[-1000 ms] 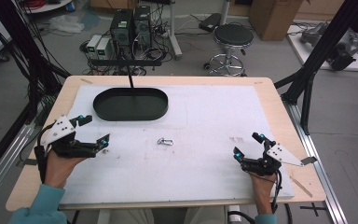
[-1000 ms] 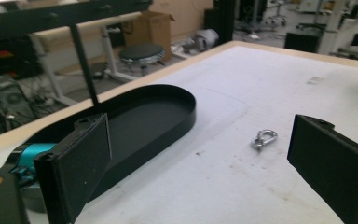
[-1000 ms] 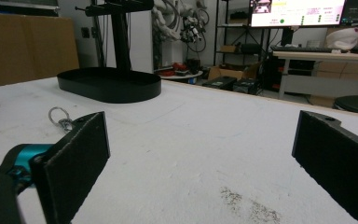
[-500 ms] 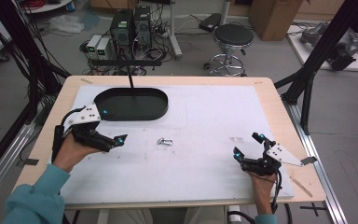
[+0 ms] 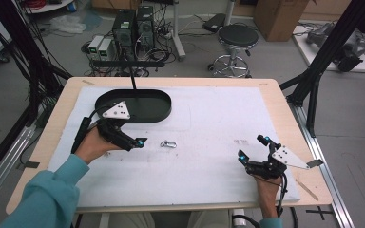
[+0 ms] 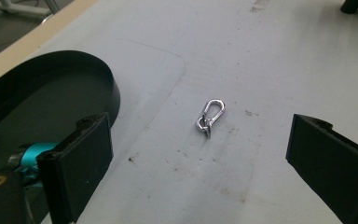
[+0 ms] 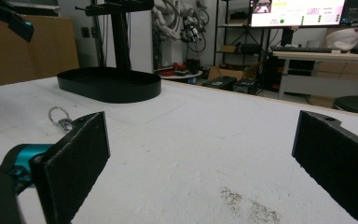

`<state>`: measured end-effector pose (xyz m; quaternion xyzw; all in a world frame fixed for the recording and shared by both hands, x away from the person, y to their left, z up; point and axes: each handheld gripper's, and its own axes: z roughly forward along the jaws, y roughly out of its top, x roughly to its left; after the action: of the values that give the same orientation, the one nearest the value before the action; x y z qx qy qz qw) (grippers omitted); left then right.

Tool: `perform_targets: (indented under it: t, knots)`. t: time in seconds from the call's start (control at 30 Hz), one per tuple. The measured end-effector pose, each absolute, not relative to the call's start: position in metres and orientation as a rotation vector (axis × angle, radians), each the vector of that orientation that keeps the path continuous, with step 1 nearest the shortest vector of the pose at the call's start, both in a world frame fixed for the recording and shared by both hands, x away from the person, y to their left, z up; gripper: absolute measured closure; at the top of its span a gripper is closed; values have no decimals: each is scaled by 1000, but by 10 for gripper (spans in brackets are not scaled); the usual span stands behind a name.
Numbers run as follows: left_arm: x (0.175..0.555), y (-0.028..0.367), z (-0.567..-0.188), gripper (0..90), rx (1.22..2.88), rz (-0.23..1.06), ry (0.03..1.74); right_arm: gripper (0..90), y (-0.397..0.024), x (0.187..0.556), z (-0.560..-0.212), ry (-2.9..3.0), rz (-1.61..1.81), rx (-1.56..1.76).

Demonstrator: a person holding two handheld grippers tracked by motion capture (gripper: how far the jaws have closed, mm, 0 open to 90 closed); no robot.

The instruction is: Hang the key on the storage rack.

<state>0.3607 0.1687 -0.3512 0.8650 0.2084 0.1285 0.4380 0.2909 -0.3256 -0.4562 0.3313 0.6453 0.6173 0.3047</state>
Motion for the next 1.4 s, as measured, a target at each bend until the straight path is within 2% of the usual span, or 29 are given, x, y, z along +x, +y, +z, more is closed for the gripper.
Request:
perform_targets:
  t: [0.5,1.07,1.33,1.4]
  knots:
    - [382,127,-380,80,2263,276,515,34,-326,291,-456,1709,1634,876]
    - [393,112,-403,113,2358,229,523,34,-326,291,-456,1707,1637,877]
    - [396,104,-414,185,2401,194,529,34,-326,291,-456,1706,1639,879]
    - [396,103,-415,240,2404,193,527,34,-326,291,-456,1705,1636,875]
